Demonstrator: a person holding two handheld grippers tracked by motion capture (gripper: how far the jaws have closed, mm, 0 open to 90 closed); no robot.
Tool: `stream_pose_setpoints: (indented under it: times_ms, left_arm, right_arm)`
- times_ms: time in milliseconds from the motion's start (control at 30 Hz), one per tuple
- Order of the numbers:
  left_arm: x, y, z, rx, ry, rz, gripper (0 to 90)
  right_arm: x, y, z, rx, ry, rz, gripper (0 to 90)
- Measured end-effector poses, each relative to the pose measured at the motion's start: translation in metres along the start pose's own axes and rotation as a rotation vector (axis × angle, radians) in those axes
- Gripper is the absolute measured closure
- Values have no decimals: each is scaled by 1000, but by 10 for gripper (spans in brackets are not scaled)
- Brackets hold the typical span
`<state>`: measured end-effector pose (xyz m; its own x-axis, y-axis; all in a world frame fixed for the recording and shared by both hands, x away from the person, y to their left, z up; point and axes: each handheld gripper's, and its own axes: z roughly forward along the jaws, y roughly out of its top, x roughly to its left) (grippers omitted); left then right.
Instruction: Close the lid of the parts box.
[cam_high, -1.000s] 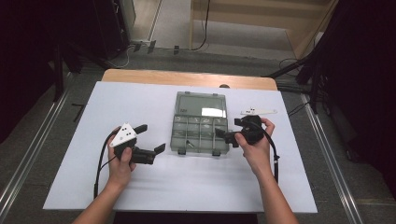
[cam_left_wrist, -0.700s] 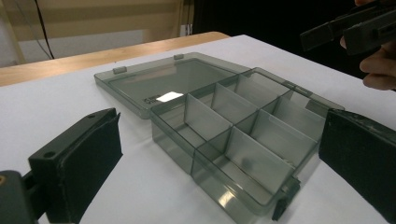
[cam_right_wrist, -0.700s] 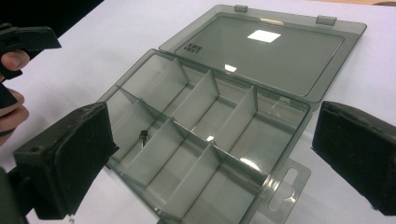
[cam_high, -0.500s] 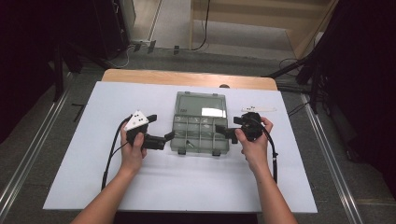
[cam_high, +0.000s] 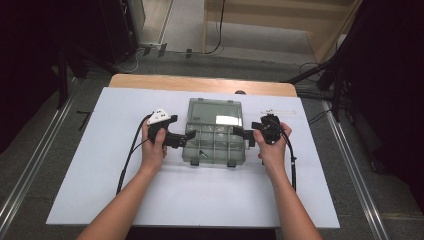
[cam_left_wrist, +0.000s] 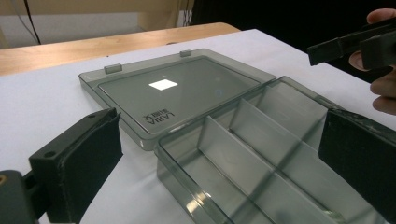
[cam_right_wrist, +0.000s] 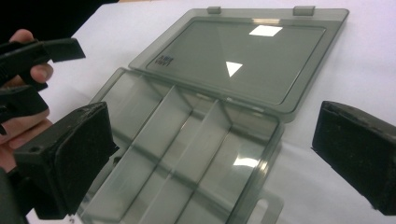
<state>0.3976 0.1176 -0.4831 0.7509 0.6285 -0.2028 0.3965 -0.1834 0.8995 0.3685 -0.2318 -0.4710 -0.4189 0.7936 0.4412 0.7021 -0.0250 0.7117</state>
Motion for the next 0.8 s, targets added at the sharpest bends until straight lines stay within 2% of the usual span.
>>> stream_pose_setpoints:
  times_ms: [100, 200, 367, 500, 633, 733, 800]
  left_arm:
    - [5, 3, 8, 7, -18, -43, 1]
    - [11, 4, 17, 26, -20, -65, 2]
    - [19, 9, 28, 52, -20, -83, 1]
    - [30, 10, 35, 64, -45, -143, 2]
    - [36, 9, 40, 81, -40, -163, 2]
    - [39, 9, 44, 98, -46, -184, 2]
    - [40, 10, 47, 124, -36, -184, 3]
  right_arm:
    - [-5, 5, 3, -5, 1, 15, 0]
    - [-10, 9, 7, 3, -2, 19, 0]
    - [-21, 14, 15, 1, 5, 61, 0]
    - [-28, 18, 21, 15, 18, 79, 3]
    - [-33, 21, 30, 29, 38, 89, 49]
    - [-35, 24, 36, 44, 31, 90, 57]
    - [-36, 25, 39, 45, 33, 100, 120]
